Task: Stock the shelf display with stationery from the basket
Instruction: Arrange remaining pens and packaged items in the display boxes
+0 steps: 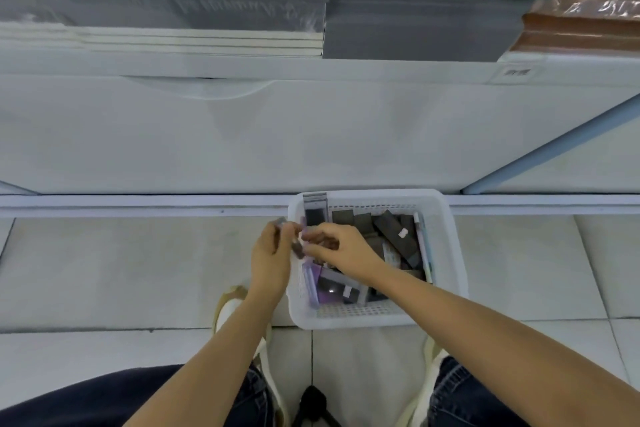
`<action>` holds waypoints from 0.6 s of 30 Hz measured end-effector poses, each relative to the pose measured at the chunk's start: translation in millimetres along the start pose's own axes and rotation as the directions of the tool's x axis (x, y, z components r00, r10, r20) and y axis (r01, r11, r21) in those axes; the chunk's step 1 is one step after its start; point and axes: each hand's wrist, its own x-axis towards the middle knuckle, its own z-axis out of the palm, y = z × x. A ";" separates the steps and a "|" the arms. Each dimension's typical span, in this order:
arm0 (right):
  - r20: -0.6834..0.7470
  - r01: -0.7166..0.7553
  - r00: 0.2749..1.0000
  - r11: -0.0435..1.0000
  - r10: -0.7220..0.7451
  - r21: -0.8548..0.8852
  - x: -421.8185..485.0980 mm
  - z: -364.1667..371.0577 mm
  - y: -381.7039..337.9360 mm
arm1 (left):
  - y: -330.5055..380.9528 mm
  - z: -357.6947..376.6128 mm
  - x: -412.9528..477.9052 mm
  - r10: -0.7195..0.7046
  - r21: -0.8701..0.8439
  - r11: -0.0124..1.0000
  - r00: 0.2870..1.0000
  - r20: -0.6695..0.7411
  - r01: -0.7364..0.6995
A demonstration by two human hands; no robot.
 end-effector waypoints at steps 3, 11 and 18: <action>-0.029 -0.157 0.987 0.987 0.156 -0.033 3.3 5.4 10.2 | -8.9 -14.1 6.0 -0.104 -0.105 0.990 0.989 -0.108 0.093; 0.127 -0.315 0.938 0.946 0.323 -0.081 16.9 27.5 29.3 | -24.3 -14.5 0.9 -0.154 -0.051 0.986 0.983 0.102 0.160; 0.248 -0.225 0.926 0.944 0.285 -0.242 16.6 28.6 44.2 | -24.6 -13.6 0.3 -0.125 -0.008 0.992 0.986 0.107 0.126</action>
